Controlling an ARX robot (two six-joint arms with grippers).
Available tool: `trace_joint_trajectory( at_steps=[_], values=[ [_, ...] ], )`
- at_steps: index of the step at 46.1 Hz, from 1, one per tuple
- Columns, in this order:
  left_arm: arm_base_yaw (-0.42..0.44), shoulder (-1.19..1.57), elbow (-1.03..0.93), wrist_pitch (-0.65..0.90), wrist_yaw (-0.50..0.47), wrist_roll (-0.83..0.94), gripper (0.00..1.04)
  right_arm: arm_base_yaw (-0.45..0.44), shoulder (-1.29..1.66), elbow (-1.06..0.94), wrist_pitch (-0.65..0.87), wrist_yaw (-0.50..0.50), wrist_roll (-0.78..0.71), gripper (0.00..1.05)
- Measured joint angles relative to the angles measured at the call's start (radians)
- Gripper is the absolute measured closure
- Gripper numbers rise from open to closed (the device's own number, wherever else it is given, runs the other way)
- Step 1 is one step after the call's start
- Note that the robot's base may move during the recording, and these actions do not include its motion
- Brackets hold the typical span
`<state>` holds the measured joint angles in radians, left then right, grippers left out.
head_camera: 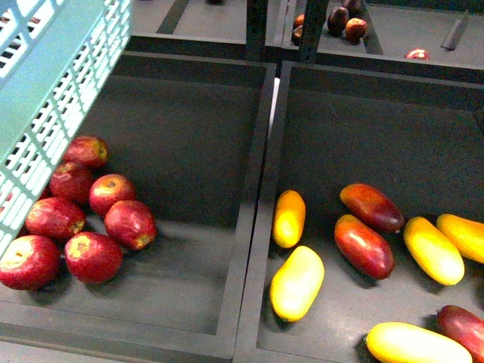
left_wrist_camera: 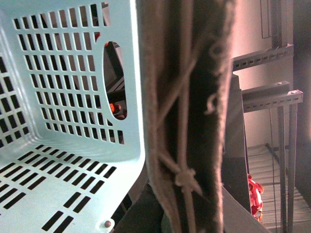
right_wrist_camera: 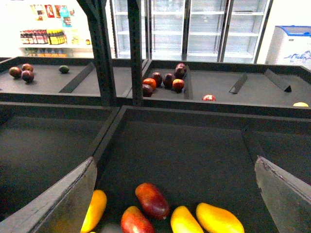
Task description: Pick mango and avocado into basket
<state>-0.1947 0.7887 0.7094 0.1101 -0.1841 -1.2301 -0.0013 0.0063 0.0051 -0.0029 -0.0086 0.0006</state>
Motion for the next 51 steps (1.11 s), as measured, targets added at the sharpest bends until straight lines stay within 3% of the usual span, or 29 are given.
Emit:
trace_joint_trajectory(
  at_steps=[19, 22, 24, 28, 33, 46, 51],
  values=[
    [-0.006, 0.001, 0.002, -0.009, 0.028, 0.002, 0.96, 0.0, -0.002, 0.0, 0.001, 0.007, 0.0, 0.08],
    [-0.018, 0.037, 0.06, -0.158, 0.067, 0.148, 0.96, 0.0, -0.002, 0.0, 0.001, 0.007, 0.0, 0.08],
    [-0.032, 0.08, 0.099, -0.238, 0.098, 0.345, 0.96, 0.0, -0.002, 0.0, 0.001, 0.007, 0.0, 0.08],
    [-0.065, 0.201, 0.156, -0.322, 0.19, 0.708, 0.96, 0.0, -0.002, 0.0, 0.001, 0.007, 0.0, 0.08],
    [-0.114, 0.388, 0.222, -0.395, 0.315, 0.994, 0.96, 0.0, -0.002, 0.0, 0.001, 0.007, 0.0, 0.08],
    [-0.214, 0.61, 0.261, -0.32, 0.446, 1.116, 0.97, 0.0, -0.002, 0.0, 0.001, 0.007, 0.0, 0.08],
    [-0.233, 0.631, 0.261, -0.296, 0.427, 1.087, 0.97, 0.0, -0.002, 0.0, 0.001, 0.007, 0.0, 0.08]
  ],
)
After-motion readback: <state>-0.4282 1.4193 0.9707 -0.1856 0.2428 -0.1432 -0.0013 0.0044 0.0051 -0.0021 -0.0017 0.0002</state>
